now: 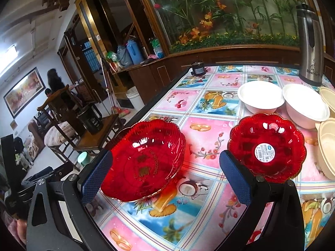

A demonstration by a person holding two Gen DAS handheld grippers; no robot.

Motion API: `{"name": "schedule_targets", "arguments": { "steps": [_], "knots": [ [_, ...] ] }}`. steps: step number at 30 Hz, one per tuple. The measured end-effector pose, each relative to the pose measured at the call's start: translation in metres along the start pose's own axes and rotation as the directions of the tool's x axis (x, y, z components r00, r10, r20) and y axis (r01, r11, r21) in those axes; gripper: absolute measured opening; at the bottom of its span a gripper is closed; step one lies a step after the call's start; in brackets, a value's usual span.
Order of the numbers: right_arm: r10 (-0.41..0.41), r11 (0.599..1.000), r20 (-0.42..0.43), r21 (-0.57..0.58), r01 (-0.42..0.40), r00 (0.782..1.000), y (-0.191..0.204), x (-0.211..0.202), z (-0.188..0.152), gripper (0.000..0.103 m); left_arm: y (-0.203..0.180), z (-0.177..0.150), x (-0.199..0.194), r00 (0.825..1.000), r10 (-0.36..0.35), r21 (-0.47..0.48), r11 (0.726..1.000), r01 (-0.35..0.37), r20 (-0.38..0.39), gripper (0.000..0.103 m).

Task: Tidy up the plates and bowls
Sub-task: 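Move the left tool toward the stack of large red plastic plates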

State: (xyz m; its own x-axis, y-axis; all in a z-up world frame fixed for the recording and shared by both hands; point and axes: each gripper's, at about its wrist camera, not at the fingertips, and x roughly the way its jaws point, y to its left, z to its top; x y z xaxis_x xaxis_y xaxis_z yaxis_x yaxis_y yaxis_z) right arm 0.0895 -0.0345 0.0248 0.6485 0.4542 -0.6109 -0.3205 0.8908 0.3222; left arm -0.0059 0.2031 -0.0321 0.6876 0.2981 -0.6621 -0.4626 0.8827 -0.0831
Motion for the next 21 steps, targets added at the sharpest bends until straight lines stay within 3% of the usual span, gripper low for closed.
{"name": "schedule_targets", "arguments": {
  "steps": [21],
  "knots": [
    [0.006,1.000,-0.049,0.025,-0.005,0.999,-0.001,0.025,0.008,0.103,-0.006,0.007,0.016,0.999,0.006,0.016,1.000,-0.005,-0.047,0.103]
  ]
}}
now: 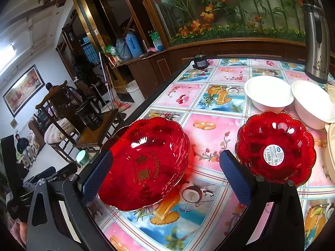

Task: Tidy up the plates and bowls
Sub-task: 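Move the left tool toward the stack of large red plastic plates, then close the left tool on the rim of the red plate stack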

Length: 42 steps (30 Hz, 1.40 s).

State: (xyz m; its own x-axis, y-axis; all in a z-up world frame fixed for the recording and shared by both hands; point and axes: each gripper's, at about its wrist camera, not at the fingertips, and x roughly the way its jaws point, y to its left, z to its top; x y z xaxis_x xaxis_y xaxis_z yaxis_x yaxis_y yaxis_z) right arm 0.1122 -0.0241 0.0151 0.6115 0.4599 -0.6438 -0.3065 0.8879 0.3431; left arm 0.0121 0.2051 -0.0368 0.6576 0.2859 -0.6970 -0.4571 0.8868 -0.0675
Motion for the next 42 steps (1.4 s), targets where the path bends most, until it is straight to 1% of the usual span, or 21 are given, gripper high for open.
{"name": "schedule_targets", "arguments": {
  "steps": [6,12,16,21,24,29,31,32,34,36,37,38,39,41,42],
  "knots": [
    [0.001,1.000,-0.014,0.010,-0.001,1.000,-0.002,0.011,0.002,0.103,-0.006,0.004,0.006,1.000,-0.002,0.003,1.000,0.002,-0.019,0.103],
    [0.005,0.999,-0.034,0.042,-0.003,0.999,-0.013,0.023,0.005,0.103,-0.021,0.007,0.017,0.999,-0.007,0.021,1.000,0.008,-0.046,0.103],
    [0.004,0.998,-0.053,0.056,-0.001,0.999,-0.018,0.033,0.007,0.103,-0.029,0.007,0.032,0.996,-0.013,0.018,1.000,0.014,-0.093,0.103],
    [0.003,0.997,-0.097,0.071,0.004,0.995,-0.022,0.052,0.010,0.103,-0.034,0.009,0.054,0.984,-0.005,-0.003,1.000,0.005,-0.178,0.102],
    [0.004,0.996,-0.131,0.085,0.007,0.991,-0.025,0.066,0.012,0.103,-0.036,0.007,0.061,0.979,0.009,-0.003,1.000,-0.009,-0.206,0.102],
    [-0.015,0.997,-0.162,0.076,0.028,0.987,-0.026,0.081,0.013,0.102,-0.039,0.006,0.068,0.971,0.006,-0.011,1.000,-0.009,-0.240,0.101],
    [-0.010,0.997,-0.173,0.079,0.024,0.985,-0.026,0.085,0.012,0.100,-0.040,0.005,0.069,0.970,0.007,-0.009,1.000,-0.010,-0.244,0.095],
    [-0.010,0.997,-0.177,0.079,0.024,0.984,-0.027,0.087,0.011,0.097,-0.040,0.004,0.070,0.969,0.011,-0.006,1.000,-0.013,-0.247,0.092],
    [-0.010,0.997,-0.192,0.076,0.025,0.981,-0.027,0.091,0.011,0.093,-0.041,0.002,0.072,0.966,0.008,-0.007,1.000,-0.010,-0.258,0.075],
    [-0.015,0.997,-0.210,0.077,0.032,0.977,-0.028,0.096,0.009,0.085,-0.039,0.002,0.077,0.961,-0.001,-0.012,1.000,-0.002,-0.276,0.059],
    [-0.015,0.996,-0.228,0.080,0.034,0.974,-0.029,0.099,0.008,0.077,-0.039,0.000,0.079,0.958,-0.005,-0.014,1.000,0.001,-0.287,0.053],
    [-0.015,0.996,-0.244,0.083,0.036,0.970,-0.030,0.103,0.007,0.069,-0.039,0.000,0.078,0.961,0.006,-0.004,1.000,-0.008,-0.277,0.050],
    [-0.014,0.995,-0.269,0.087,0.039,0.963,-0.030,0.108,0.005,0.063,-0.040,0.000,0.078,0.963,0.010,0.001,1.000,-0.010,-0.271,0.042],
    [-0.006,0.995,-0.299,0.092,0.036,0.954,-0.032,0.115,0.002,0.043,-0.039,0.001,0.077,0.962,-0.020,-0.011,1.000,0.017,-0.271,0.034],
    [-0.003,0.994,-0.318,0.099,0.037,0.948,-0.033,0.119,0.000,0.039,-0.039,0.001,0.077,0.962,-0.030,-0.016,1.000,0.027,-0.271,0.029]
  ]
}}
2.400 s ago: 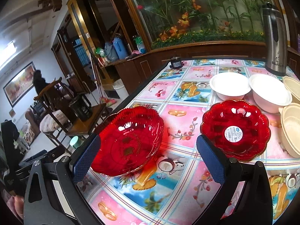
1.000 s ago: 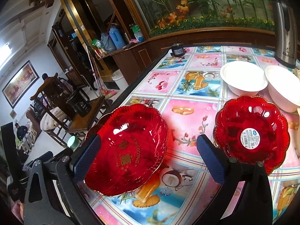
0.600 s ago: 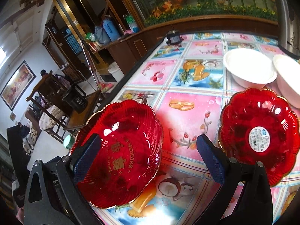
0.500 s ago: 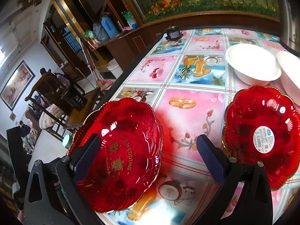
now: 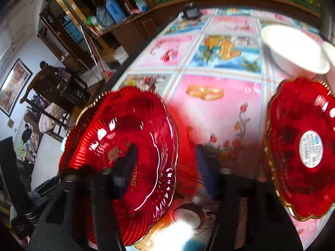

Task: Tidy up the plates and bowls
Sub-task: 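Close the left tool on the rim of the red plate stack, then carry the red plate stack along the table edge and open the left tool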

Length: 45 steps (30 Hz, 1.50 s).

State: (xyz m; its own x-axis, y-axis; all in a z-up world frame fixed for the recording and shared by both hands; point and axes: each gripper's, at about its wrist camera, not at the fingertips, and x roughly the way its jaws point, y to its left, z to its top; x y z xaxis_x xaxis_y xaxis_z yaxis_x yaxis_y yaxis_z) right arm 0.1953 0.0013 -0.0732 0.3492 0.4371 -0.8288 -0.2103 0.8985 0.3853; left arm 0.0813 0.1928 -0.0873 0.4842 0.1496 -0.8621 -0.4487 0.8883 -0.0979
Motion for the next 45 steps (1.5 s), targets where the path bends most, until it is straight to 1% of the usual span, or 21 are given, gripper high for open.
{"name": "schedule_targets", "arguments": {
  "steps": [1,2,3,4,5,8,18,21,25,31,35,40,44,45],
  "knots": [
    [0.005,1.000,-0.001,0.004,-0.005,1.000,-0.001,0.001,0.000,0.029,0.000,0.000,0.000,1.000,-0.014,0.000,1.000,0.014,-0.001,0.025],
    [0.010,1.000,-0.003,0.009,-0.010,1.000,-0.002,0.003,-0.001,0.023,-0.001,0.000,0.000,1.000,-0.019,0.003,1.000,0.019,0.000,0.023],
    [0.016,1.000,-0.006,0.011,-0.016,1.000,-0.002,0.003,-0.002,0.019,-0.002,0.000,0.000,1.000,-0.016,0.004,1.000,0.016,0.002,0.023],
    [0.020,1.000,-0.009,0.015,-0.020,1.000,-0.003,0.005,-0.002,0.012,-0.002,0.000,0.000,1.000,-0.015,0.006,1.000,0.015,0.005,0.023],
    [0.021,1.000,-0.005,0.021,-0.021,1.000,-0.004,0.005,-0.003,0.010,-0.003,0.000,0.000,1.000,-0.017,0.009,1.000,0.017,0.007,0.023],
    [0.008,1.000,0.013,0.012,-0.008,1.000,-0.003,0.005,-0.005,0.009,-0.002,0.000,-0.001,1.000,-0.027,0.011,1.000,0.027,0.015,0.020],
    [-0.020,0.999,0.036,-0.025,0.020,0.999,0.002,-0.001,-0.009,0.010,-0.002,-0.002,-0.003,1.000,-0.013,0.029,1.000,0.012,0.029,0.021],
    [-0.027,0.998,0.044,-0.048,0.029,0.999,0.010,-0.006,-0.014,0.010,0.002,-0.005,-0.010,0.999,0.003,0.032,0.999,-0.004,0.041,0.021],
    [-0.039,0.995,0.060,-0.089,0.044,0.997,0.022,-0.015,-0.027,0.010,0.008,-0.018,-0.023,0.998,0.023,0.044,0.999,-0.026,0.054,0.021],
    [-0.030,0.997,0.045,-0.075,0.034,0.999,0.026,-0.019,-0.044,0.010,0.017,-0.028,-0.028,0.999,0.024,0.048,0.999,-0.026,0.044,0.021],
    [-0.036,0.995,0.047,-0.093,0.040,0.998,0.034,-0.015,-0.049,0.010,0.024,-0.026,-0.025,0.999,0.024,0.033,0.999,-0.025,0.042,0.021],
    [-0.017,0.996,0.030,-0.086,0.019,0.999,0.036,-0.011,-0.055,0.010,0.031,-0.029,-0.023,0.999,0.016,0.036,0.999,-0.018,0.033,0.022],
    [-0.006,0.998,0.022,-0.068,0.008,1.000,0.033,-0.012,-0.056,0.010,0.030,-0.032,-0.022,0.999,0.016,0.056,0.998,-0.017,0.029,0.025],
    [0.002,0.998,0.014,-0.060,-0.001,1.000,0.032,-0.011,-0.055,0.010,0.030,-0.033,-0.022,1.000,0.010,0.059,0.998,-0.012,0.025,0.028]
  ]
}}
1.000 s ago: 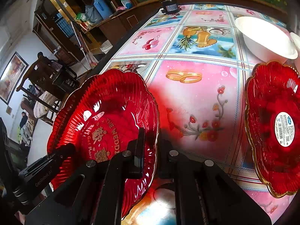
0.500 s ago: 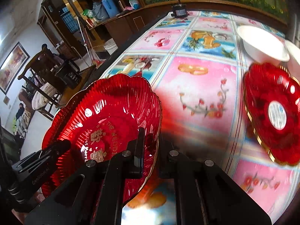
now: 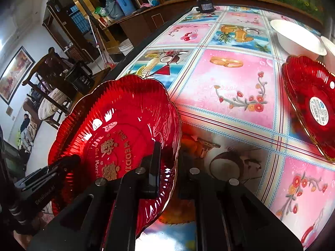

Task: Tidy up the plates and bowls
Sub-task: 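Carry the red plate stack along the table edge and open the left tool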

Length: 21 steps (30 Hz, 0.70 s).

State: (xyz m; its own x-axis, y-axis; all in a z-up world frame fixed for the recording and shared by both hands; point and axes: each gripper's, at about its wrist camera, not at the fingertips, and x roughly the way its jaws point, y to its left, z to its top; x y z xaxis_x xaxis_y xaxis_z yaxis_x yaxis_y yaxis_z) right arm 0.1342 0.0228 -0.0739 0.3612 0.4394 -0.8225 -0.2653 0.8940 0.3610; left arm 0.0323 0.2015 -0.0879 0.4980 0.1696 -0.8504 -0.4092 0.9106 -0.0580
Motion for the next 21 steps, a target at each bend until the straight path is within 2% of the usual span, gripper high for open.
{"name": "schedule_targets", "arguments": {
  "steps": [2,4,5,9,13,21],
  "knots": [
    [0.007,1.000,-0.007,0.012,-0.007,1.000,-0.002,-0.001,0.001,0.011,-0.001,-0.002,0.001,1.000,-0.011,0.013,1.000,0.011,-0.005,0.035],
    [0.007,1.000,-0.014,0.005,-0.007,1.000,-0.001,-0.003,0.002,0.011,-0.001,-0.004,-0.002,1.000,0.003,0.016,1.000,-0.003,0.004,0.055],
    [0.004,1.000,-0.006,-0.006,-0.004,1.000,0.000,-0.006,0.002,0.011,0.000,-0.006,-0.006,1.000,0.016,0.018,1.000,-0.016,0.023,0.058],
    [-0.006,0.999,0.024,-0.034,0.006,1.000,0.000,-0.017,-0.002,0.011,0.003,-0.011,-0.025,0.995,0.031,0.022,0.999,-0.033,0.098,0.060],
    [0.012,0.999,0.078,-0.042,-0.009,0.997,-0.002,-0.038,-0.007,0.012,0.007,-0.020,-0.046,0.987,0.039,0.030,0.999,-0.044,0.153,0.067],
    [0.009,0.998,0.163,-0.055,0.000,0.987,-0.018,-0.082,-0.020,0.011,0.010,-0.042,-0.082,0.974,0.047,0.053,0.997,-0.060,0.221,0.067]
  ]
}}
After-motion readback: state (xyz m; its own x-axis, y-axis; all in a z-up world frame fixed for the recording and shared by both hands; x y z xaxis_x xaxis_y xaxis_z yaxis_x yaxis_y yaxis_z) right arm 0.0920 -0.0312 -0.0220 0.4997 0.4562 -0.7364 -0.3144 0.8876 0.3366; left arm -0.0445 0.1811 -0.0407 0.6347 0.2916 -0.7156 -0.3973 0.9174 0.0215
